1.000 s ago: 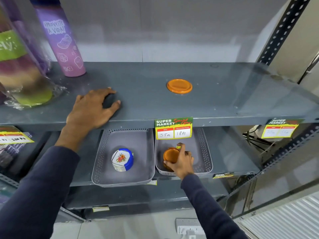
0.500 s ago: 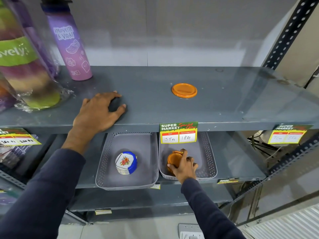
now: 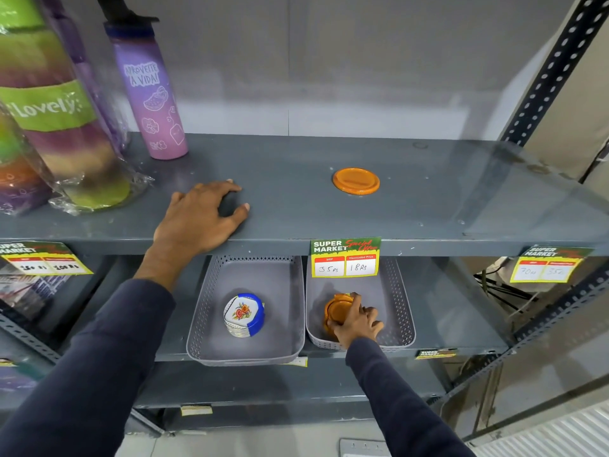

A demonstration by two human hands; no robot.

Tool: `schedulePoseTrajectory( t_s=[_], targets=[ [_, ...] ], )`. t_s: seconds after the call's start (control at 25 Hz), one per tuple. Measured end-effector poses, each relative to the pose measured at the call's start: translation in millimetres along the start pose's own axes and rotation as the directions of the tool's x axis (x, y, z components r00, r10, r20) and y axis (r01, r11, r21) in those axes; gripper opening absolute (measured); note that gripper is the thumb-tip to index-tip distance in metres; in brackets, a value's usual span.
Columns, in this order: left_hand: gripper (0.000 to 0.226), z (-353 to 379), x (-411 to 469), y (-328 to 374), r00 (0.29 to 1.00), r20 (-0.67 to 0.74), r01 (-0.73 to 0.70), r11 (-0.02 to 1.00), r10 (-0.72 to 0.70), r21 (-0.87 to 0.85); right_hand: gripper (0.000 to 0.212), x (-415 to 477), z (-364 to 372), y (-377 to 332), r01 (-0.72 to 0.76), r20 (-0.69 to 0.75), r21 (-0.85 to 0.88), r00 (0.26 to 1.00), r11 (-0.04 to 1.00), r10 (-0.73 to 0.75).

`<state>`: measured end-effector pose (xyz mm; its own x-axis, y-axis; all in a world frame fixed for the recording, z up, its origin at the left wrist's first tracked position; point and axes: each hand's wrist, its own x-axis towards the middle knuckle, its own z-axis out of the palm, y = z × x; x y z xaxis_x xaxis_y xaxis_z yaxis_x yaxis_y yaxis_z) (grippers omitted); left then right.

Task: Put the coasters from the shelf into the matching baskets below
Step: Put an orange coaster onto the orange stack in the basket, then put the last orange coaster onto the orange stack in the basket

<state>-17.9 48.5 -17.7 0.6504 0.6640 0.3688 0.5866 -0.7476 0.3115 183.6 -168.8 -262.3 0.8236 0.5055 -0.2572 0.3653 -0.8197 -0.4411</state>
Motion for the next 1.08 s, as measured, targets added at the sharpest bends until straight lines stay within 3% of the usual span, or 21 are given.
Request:
schedulePoseTrajectory(
  t_s=[0.12,0.24,0.32,0.44,0.52,0.6,0.68,0.76,0.96,1.08],
  targets=[
    [0.051,-3,-1,1,1.0,0.009,0.004,1.0,-0.004,-0.006,0.091,-11,-15,-6,0.036,0.008,0.059,0.999,0.998,-0.037],
    [0.049,-1,-2,2,1.0,0.004,0.014,1.0,-0.014,-0.004,0.07,-50,-39,-13,0.295,-0.215,0.258,0.946,0.92,-0.243],
    [0.049,1,-5,2,1.0,-0.007,0.019,1.0,-0.019,0.002,0.048,-89,-63,-15,0.583,-0.48,0.342,0.783,0.737,-0.396],
    [0.05,3,-4,1,1.0,-0.02,0.024,1.0,-0.024,0.016,0.038,-135,-123,-32,0.839,-0.776,0.206,0.454,0.505,-0.438],
    [0.05,3,-3,-1,1.0,-0.008,0.026,0.999,-0.026,0.029,0.041,-146,-167,-53,0.9,-0.867,0.141,0.313,0.412,-0.387],
    [0.051,3,-4,0,1.0,-0.001,0.02,0.999,-0.02,0.029,0.045,-144,-209,-75,0.914,-0.905,0.103,0.25,0.392,-0.343],
    [0.051,4,-4,0,1.0,-0.001,0.029,0.999,-0.029,0.023,0.049,-126,-238,-96,0.898,-0.91,0.108,0.262,0.426,-0.323],
    [0.051,3,-4,0,1.0,-0.005,0.031,0.999,-0.031,0.008,0.058,-99,-255,-113,0.858,-0.879,0.149,0.343,0.491,-0.332],
    [0.051,1,-2,-1,0.999,0.003,0.042,0.999,-0.042,-0.007,0.091,-23,-261,-135,0.598,-0.571,0.18,0.71,0.781,-0.412],
    [0.05,1,-3,1,0.999,-0.006,0.051,0.998,-0.052,-0.038,0.103,6,-251,-134,0.438,-0.376,0.118,0.85,0.891,-0.368]
  ],
)
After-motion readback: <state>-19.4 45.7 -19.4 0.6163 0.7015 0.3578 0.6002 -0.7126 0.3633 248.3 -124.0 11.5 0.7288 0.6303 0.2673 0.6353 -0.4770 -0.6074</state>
